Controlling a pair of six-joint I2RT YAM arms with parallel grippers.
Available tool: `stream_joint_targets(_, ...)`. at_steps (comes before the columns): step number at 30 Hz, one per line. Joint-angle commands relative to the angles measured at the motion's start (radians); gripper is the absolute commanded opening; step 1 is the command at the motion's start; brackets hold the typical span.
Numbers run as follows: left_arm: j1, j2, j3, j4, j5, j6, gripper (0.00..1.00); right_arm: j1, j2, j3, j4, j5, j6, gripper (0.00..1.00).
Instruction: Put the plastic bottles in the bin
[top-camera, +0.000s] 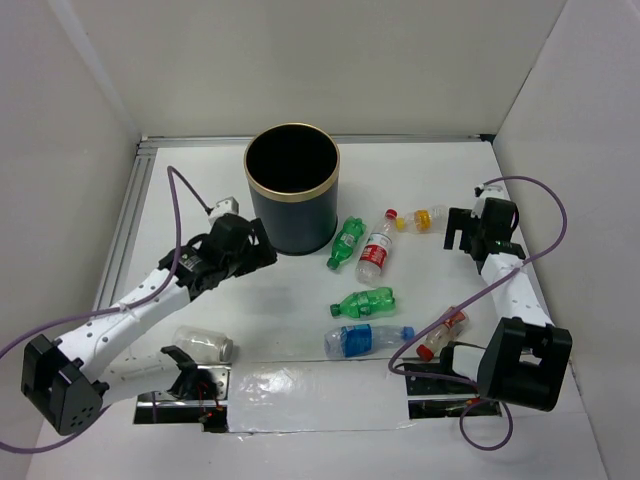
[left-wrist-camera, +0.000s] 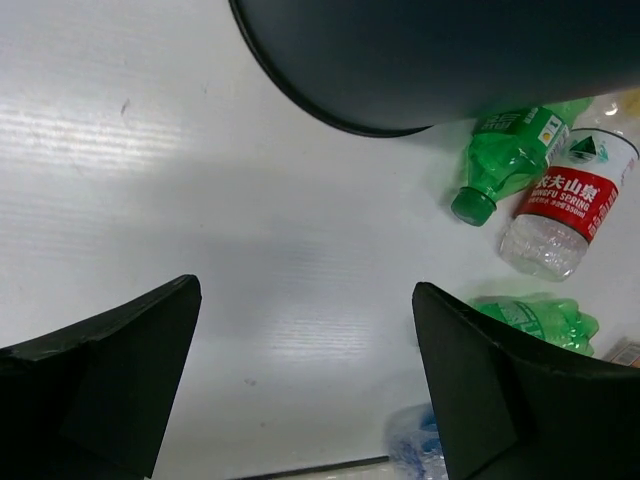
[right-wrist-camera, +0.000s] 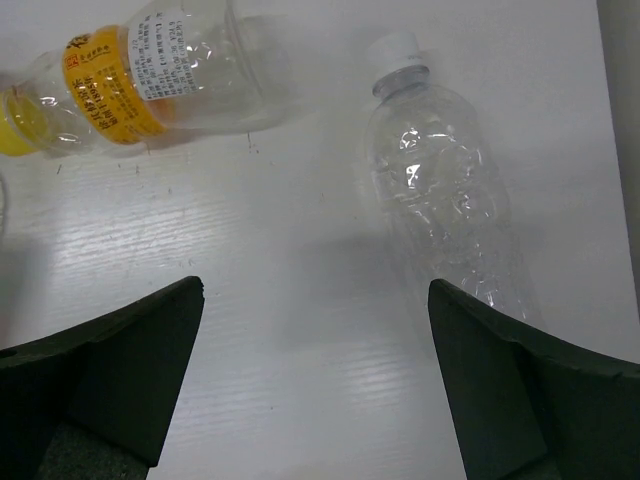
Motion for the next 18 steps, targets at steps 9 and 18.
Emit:
stream_joint_targets(9,-0.162,0.119,0.153,-0.408,-0.243,-0.584,0.66,-0.003,-0.031,0.044,-0.047,-0.209,-0.158,1.0)
stream_joint_targets(18,-0.197,0.173,0.153,-0.62,-0.231,-0.961,0.69,-0.003,-0.086,0.017,-0.037,-0.141,-0.158,1.0)
